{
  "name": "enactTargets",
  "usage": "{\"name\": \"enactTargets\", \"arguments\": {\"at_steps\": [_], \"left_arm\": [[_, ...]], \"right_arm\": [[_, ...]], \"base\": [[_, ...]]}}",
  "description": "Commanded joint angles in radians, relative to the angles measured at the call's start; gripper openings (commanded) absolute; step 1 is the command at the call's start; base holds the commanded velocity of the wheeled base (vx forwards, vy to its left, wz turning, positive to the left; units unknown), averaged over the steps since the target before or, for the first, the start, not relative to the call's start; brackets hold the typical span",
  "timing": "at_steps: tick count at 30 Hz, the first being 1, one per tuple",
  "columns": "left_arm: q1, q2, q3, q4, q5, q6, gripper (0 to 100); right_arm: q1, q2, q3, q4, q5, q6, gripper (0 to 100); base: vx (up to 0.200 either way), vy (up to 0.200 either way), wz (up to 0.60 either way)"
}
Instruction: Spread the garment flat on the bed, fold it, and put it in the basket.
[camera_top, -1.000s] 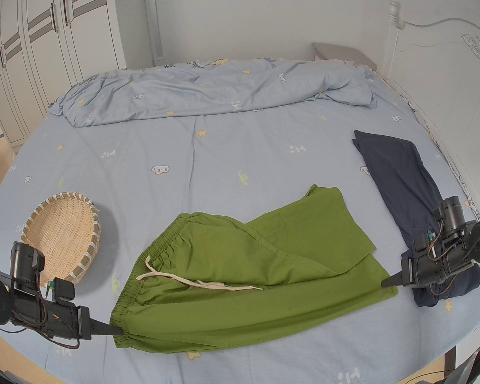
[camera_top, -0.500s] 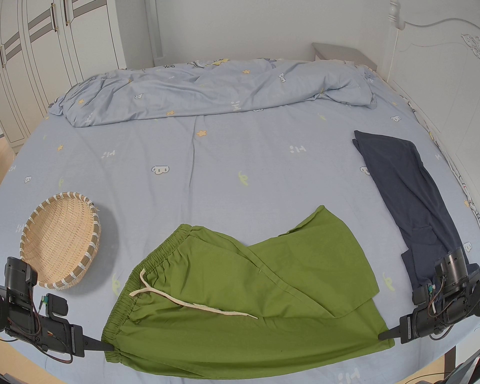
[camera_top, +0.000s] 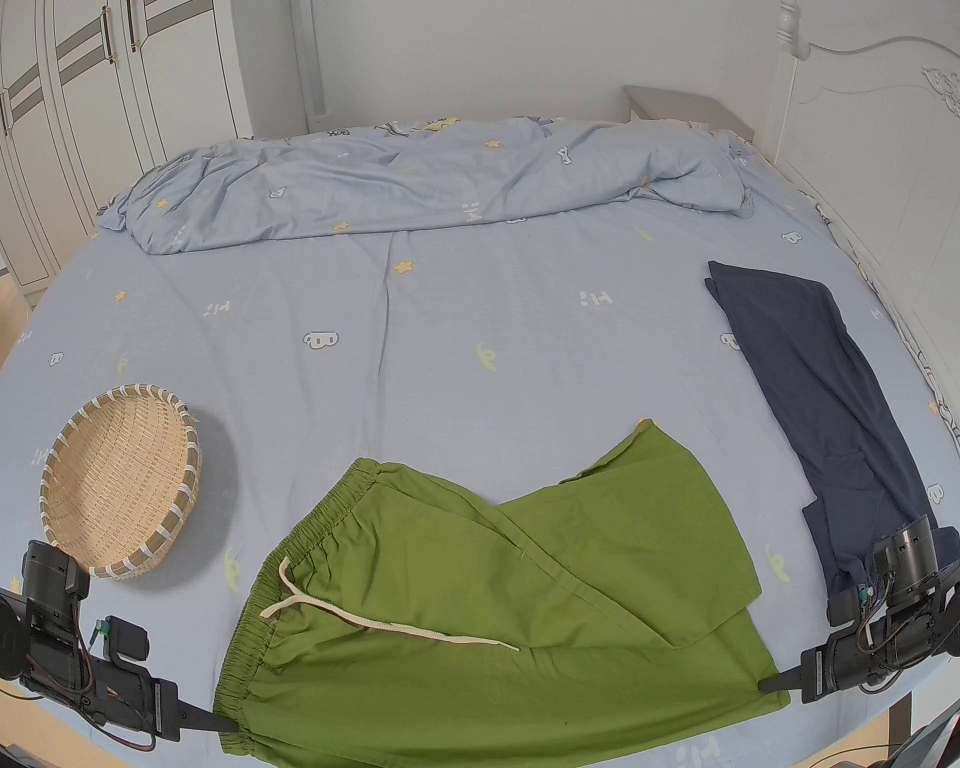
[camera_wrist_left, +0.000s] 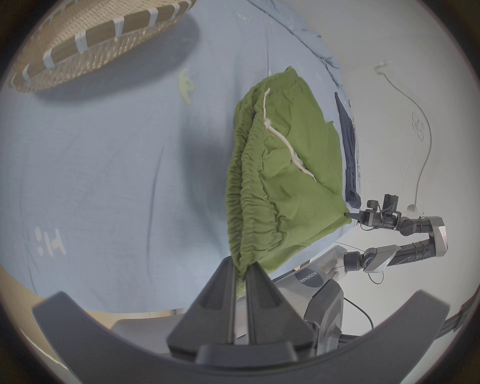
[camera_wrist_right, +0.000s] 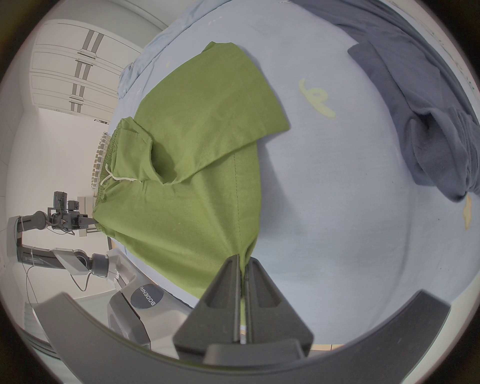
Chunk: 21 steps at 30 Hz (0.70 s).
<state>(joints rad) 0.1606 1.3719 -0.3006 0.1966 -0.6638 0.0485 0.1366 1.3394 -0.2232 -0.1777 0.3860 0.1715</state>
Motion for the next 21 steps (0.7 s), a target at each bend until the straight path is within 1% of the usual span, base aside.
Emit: {"name": "enactTargets", "arguments": {"at_steps": [1,8,9,11,12,18,20,21], "left_arm": [[-0.029,0.055,0.012,-0.003,0.009,0.004,0],[-0.035,0.113,0.011,-0.019,0.018,0.007,0],[-0.033,0.118,0.012,-0.023,0.018,0.007,0],[-0.033,0.124,0.012,-0.032,0.018,0.007,0],[-0.032,0.127,0.012,-0.037,0.018,0.007,100],[-0.026,0.116,0.012,-0.051,0.018,0.005,100],[-0.016,0.108,0.012,-0.051,0.023,0.007,100],[0.008,0.090,0.011,-0.051,0.030,0.007,100]], "right_arm": [[0.001,0.014,0.001,-0.003,0.002,0.000,0],[0.003,0.017,0.001,-0.002,0.002,0.000,0],[0.003,0.017,0.002,-0.002,0.002,0.000,100],[0.003,0.017,0.002,-0.002,0.002,0.000,100],[0.003,0.017,0.002,-0.002,0.002,0.000,100],[-0.005,0.007,0.002,-0.002,0.001,0.000,100],[-0.011,-0.002,-0.001,-0.003,0.001,0.002,100],[-0.020,-0.028,-0.005,-0.003,-0.001,0.003,100]], "base": [[0.000,0.000,0.00],[0.000,0.000,0.00],[0.000,0.000,0.00],[0.000,0.000,0.00],[0.000,0.000,0.00],[0.000,0.000,0.00],[0.000,0.000,0.00],[0.000,0.000,0.00]]}}
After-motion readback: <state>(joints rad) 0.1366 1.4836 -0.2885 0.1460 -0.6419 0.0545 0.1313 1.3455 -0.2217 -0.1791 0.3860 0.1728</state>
